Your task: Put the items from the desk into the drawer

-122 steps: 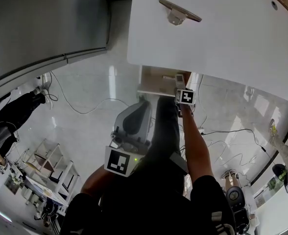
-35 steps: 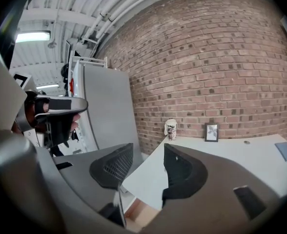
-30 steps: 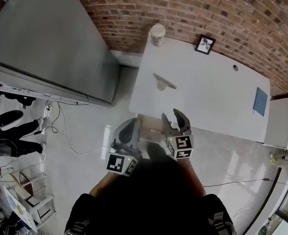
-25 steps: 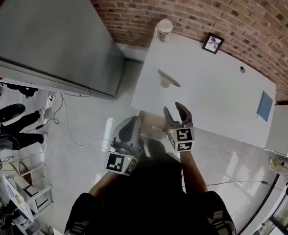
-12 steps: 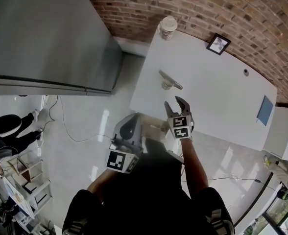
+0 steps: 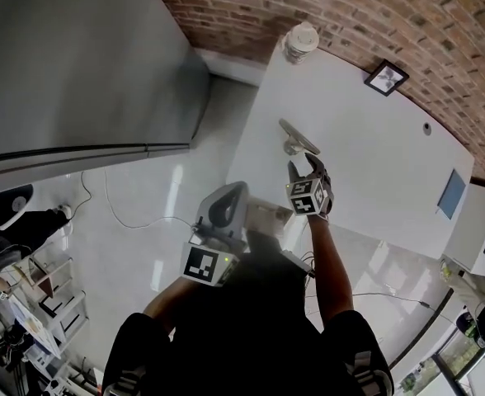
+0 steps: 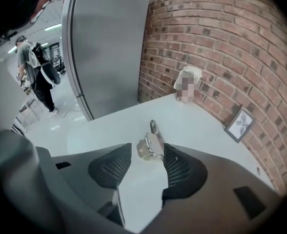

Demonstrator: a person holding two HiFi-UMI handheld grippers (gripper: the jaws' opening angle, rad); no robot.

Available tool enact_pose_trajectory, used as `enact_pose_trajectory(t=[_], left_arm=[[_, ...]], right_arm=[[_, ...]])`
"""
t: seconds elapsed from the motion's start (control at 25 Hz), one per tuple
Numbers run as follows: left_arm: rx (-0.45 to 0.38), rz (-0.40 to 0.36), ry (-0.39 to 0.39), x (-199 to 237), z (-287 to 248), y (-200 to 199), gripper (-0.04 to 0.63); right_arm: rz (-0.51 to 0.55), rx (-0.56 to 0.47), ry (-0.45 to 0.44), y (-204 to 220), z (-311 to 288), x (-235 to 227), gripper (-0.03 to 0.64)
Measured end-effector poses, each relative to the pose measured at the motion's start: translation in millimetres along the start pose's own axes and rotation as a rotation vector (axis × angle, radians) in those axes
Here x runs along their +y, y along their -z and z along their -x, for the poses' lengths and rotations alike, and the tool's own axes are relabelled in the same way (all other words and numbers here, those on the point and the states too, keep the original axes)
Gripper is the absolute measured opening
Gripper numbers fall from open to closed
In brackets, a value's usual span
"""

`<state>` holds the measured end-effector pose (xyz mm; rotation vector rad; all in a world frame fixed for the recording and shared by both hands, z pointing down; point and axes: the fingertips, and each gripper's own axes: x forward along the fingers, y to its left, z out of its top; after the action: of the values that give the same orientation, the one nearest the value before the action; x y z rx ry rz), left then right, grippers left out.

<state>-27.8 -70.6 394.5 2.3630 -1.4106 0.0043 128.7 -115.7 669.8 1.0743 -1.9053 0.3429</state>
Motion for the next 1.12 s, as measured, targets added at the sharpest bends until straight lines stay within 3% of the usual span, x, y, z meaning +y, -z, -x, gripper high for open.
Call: enact_pose_trajectory(t=[0.32,0.64,0.72,0.8,1.12], left_arm=[[0.021,0.027,-0.021,28,-9,4,0.002],[0.014,0.041,-0.02,39,-10,2,0.002],[0.017,0.045,-0.019,40,-9,2,0.002],[0.017,0.049,-0.019,41,-8,2,0.002],[0.005,0.04,-0.012,37,3,-1,0.002]], right_arm=[[0.134,0.097,0.038,12,-42,-5,0.196],[0.16,0.151,0.045,18,-67,-6,0.187],[0.167,0.164,0.063,19,-70,-9,0.16],[0.178,0.169,0.083,18,-70,-12,0.083],[0.185,0.165,0.088,14,-64,-11,0.054]])
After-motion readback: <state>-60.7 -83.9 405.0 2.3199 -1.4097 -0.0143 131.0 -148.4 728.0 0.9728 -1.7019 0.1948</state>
